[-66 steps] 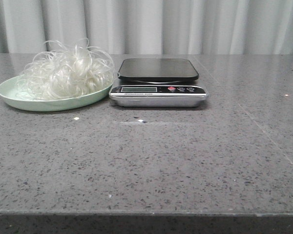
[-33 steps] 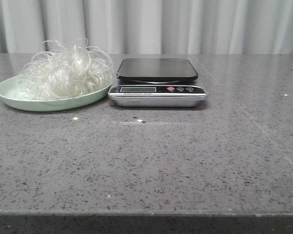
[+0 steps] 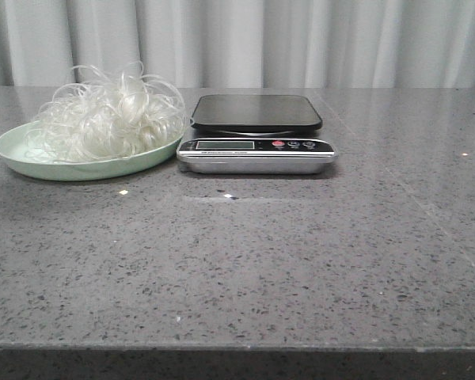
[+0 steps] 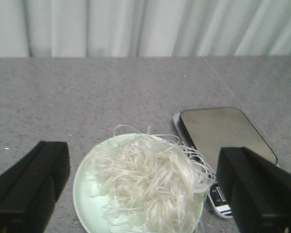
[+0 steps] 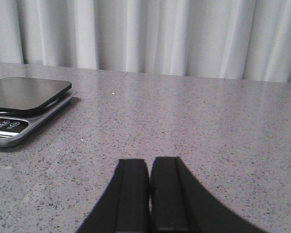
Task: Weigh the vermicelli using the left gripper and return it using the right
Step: 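Lower the left gripper onto the vermicelli on the green plate and grasp it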
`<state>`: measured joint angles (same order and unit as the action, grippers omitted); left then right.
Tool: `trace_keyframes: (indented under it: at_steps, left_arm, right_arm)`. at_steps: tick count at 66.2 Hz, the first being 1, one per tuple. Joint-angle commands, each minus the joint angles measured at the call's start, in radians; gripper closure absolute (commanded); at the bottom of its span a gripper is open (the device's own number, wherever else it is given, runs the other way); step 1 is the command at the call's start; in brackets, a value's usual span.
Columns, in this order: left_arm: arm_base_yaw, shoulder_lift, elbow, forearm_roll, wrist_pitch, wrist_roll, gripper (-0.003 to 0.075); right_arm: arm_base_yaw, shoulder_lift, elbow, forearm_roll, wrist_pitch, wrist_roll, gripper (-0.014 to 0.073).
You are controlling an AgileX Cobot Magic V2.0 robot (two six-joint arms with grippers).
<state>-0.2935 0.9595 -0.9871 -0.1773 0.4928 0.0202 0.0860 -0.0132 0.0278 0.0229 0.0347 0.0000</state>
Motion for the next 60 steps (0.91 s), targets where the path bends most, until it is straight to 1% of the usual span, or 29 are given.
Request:
trace_keyframes:
  at_steps: [1, 12, 17, 24, 30, 37, 48, 60]
  left_arm:
    - [-0.050, 0.134, -0.138, -0.020, 0.024, -0.001, 0.0048]
    - [-0.065, 0.355, -0.302, -0.020, 0.160, -0.001, 0.0049]
    - [-0.065, 0.429, -0.345, -0.030, 0.202, -0.001, 0.0049]
    - [-0.065, 0.535, -0.421, -0.084, 0.267, -0.001, 0.0049]
    - [-0.065, 0.608, -0.473, -0.093, 0.317, -0.001, 0.0049]
    - [-0.065, 0.676, -0.530, -0.093, 0.384, -0.003, 0.0049]
    - [-0.053, 0.758, -0.599, -0.086, 0.504, -0.053, 0.0049]
    - [-0.038, 0.792, -0.609, -0.084, 0.562, -0.079, 0.0050]
  right_arm:
    - [-0.005, -0.015, -0.007, 0.002, -0.075, -0.006, 0.0414]
    - [-0.005, -0.015, -0.007, 0.002, -0.075, -0.006, 0.0414]
    - [-0.005, -0.015, -0.007, 0.002, -0.075, -0.006, 0.0414]
    - [-0.005, -0.015, -0.007, 0.002, -0.075, -0.006, 0.0414]
    - [-0.005, -0.015, -0.007, 0.002, -0.075, -0.006, 0.0414]
    - [-0.005, -0.015, -0.007, 0.002, -0.075, -0.006, 0.0414]
    - [-0.005, -0.015, -0.007, 0.002, -0.075, -0.006, 0.0414]
    - [-0.005, -0.015, -0.007, 0.002, -0.075, -0.006, 0.0414]
